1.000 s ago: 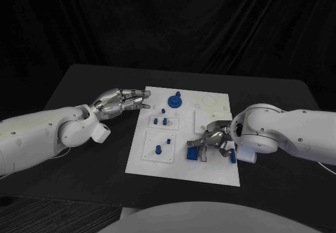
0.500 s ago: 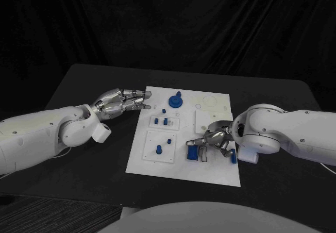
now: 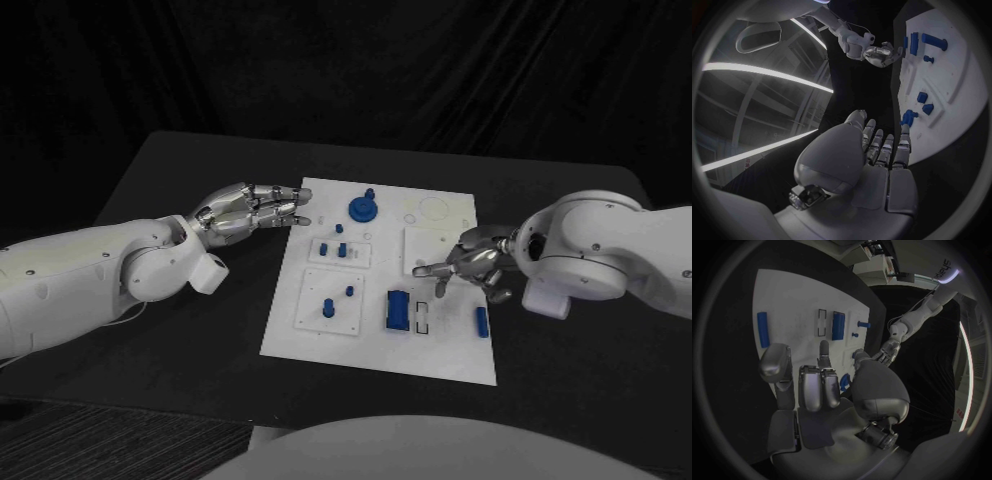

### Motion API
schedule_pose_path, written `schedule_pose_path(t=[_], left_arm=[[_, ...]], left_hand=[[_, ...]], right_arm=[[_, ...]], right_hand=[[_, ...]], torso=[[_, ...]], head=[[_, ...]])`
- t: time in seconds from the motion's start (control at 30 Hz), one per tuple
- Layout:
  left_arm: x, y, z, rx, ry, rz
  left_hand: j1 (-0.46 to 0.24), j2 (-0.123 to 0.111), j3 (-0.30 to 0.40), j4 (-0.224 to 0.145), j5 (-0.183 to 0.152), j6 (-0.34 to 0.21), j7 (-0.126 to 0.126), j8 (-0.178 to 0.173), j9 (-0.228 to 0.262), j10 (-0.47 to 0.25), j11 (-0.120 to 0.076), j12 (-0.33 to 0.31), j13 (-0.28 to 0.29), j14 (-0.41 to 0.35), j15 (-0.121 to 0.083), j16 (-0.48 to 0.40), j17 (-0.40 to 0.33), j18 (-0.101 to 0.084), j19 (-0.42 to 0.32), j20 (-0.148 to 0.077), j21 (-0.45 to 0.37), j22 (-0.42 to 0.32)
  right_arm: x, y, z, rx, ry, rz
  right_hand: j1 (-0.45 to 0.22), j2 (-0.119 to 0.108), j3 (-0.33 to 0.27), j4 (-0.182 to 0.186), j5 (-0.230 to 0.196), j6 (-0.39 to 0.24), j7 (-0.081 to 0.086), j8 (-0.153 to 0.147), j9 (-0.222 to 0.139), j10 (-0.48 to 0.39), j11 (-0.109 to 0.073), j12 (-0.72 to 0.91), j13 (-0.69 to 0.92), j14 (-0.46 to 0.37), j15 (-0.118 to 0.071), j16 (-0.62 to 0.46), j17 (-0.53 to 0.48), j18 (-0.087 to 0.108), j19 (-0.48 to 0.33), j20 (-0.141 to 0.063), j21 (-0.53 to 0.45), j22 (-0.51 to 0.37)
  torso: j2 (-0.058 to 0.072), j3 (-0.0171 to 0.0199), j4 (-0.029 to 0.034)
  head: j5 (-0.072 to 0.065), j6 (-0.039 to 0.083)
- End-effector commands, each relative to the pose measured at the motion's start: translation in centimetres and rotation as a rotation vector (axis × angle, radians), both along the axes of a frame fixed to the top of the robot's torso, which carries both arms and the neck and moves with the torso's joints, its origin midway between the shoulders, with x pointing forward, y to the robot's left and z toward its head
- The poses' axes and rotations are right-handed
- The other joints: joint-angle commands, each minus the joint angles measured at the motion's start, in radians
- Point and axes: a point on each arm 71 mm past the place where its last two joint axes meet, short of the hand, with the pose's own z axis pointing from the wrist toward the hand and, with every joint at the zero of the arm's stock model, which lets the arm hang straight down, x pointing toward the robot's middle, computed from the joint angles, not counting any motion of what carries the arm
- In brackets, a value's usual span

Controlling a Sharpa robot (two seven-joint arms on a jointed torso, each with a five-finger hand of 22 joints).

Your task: Assemble the parts on the task board

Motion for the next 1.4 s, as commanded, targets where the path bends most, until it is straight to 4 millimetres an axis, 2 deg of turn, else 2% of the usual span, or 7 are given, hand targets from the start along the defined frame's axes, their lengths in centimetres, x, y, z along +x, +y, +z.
schedule_pose_path(t=[0.03, 0.17, 0.37, 0.53, 0.9, 1.1, 1.4], left_arm=[[-0.1, -0.1, 0.0, -0.011, 0.002, -0.004], [0.0, -0.2, 0.0, -0.009, 0.001, -0.002], [0.0, -0.3, 0.0, -0.009, 0.001, -0.002], [0.0, -0.3, 0.0, -0.008, 0.001, -0.002], [0.1, -0.4, 0.0, -0.009, 0.002, -0.006], [0.1, -0.5, 0.0, -0.010, 0.003, -0.009], [0.1, -0.5, 0.0, -0.009, 0.004, -0.010]], left_hand=[[0.008, -0.003, 0.008, -0.001, 0.007, 0.004, 0.005, 0.006, 0.002, 0.008, 0.004, 0.007, 0.002, 0.002, 0.004, 0.007, 0.000, 0.011, 0.006, 0.000, 0.007, 0.002], [0.006, -0.004, 0.011, -0.003, 0.007, 0.009, 0.006, 0.008, 0.003, 0.012, 0.004, 0.011, 0.003, 0.004, 0.003, 0.009, 0.000, 0.012, 0.008, 0.000, 0.008, 0.003], [0.006, -0.005, 0.012, -0.004, 0.008, 0.011, 0.006, 0.008, 0.003, 0.013, 0.004, 0.012, 0.003, 0.004, 0.003, 0.009, 0.000, 0.012, 0.009, 0.000, 0.008, 0.003], [0.005, -0.005, 0.013, -0.005, 0.008, 0.012, 0.006, 0.009, 0.003, 0.015, 0.005, 0.013, 0.003, 0.005, 0.003, 0.010, 0.001, 0.012, 0.010, 0.000, 0.009, 0.004], [0.005, -0.006, 0.014, -0.005, 0.009, 0.012, 0.006, 0.009, 0.003, 0.015, 0.005, 0.013, 0.003, 0.005, 0.003, 0.010, 0.000, 0.012, 0.010, 0.000, 0.009, 0.003], [0.005, -0.006, 0.014, -0.005, 0.009, 0.012, 0.006, 0.009, 0.003, 0.015, 0.005, 0.013, 0.003, 0.005, 0.003, 0.010, 0.000, 0.012, 0.010, 0.000, 0.009, 0.003], [0.005, -0.005, 0.017, -0.006, 0.010, 0.012, 0.007, 0.009, 0.003, 0.016, 0.005, 0.013, 0.003, 0.005, 0.002, 0.010, 0.000, 0.012, 0.010, 0.000, 0.009, 0.002]], right_arm=[[0.1, -0.7, 1.0, -0.022, 0.001, 0.013], [0.6, -2.1, 2.0, -0.049, -0.018, 0.001], [1.3, -3.8, 2.5, -0.122, -0.070, -0.009], [1.5, -5.0, 2.2, -0.183, -0.094, -0.006], [0.6, -6.0, 0.6, -0.228, -0.086, -0.005], [0.1, -6.4, -0.5, -0.266, -0.081, 0.013], [-0.5, -6.5, -1.4, -0.296, -0.065, 0.042]], right_hand=[[0.027, 0.003, -0.003, -0.017, 0.022, 0.009, -0.001, 0.008, 0.000, 0.105, 0.000, 0.004, 0.264, 0.071, 0.002, 0.004, 0.059, 0.020, 0.004, -0.003, -0.003, 0.115], [0.058, 0.012, -0.003, -0.038, 0.024, 0.020, -0.004, 0.014, 0.001, 0.105, -0.003, 0.004, 0.264, 0.070, 0.000, 0.003, 0.056, 0.021, 0.003, -0.004, -0.011, 0.113], [0.092, 0.021, 0.004, -0.065, 0.065, 0.031, -0.008, 0.018, -0.002, 0.105, -0.006, 0.004, 0.264, 0.069, -0.003, 0.002, 0.051, 0.021, 0.003, -0.007, -0.012, 0.113], [0.090, 0.029, 0.000, -0.071, 0.061, 0.096, -0.025, 0.030, -0.008, 0.105, -0.021, 0.004, 0.264, 0.069, -0.014, 0.001, 0.047, 0.022, 0.004, -0.014, -0.013, 0.113], [0.094, 0.036, 0.001, -0.077, 0.054, 0.131, -0.034, 0.021, -0.025, 0.105, -0.027, 0.004, 0.264, 0.070, -0.020, 0.004, 0.052, 0.020, 0.008, -0.021, -0.006, 0.115], [0.095, 0.038, 0.000, -0.080, 0.051, 0.147, -0.037, 0.015, -0.035, 0.105, -0.030, 0.004, 0.264, 0.070, -0.022, 0.004, 0.052, 0.020, 0.009, -0.023, -0.006, 0.116], [0.105, 0.045, 0.005, -0.089, 0.047, 0.174, -0.044, 0.013, -0.043, 0.105, -0.035, 0.004, 0.264, 0.068, -0.027, 0.000, 0.036, 0.020, 0.010, -0.027, -0.008, 0.116]], torso=[[0.000, 0.0000, -0.0007], [0.000, -0.0007, 0.0016], [0.000, -0.0010, 0.0002], [0.000, -0.0017, -0.0005], [0.000, -0.0010, 0.0024], [0.000, 0.0009, -0.0006], [-0.001, -0.0010, -0.0014]], head=[[-0.002, 0.000], [-0.006, 0.000], [-0.010, 0.000], [-0.007, 0.000], [-0.028, 0.000], [-0.029, 0.000], [-0.030, 0.000]])
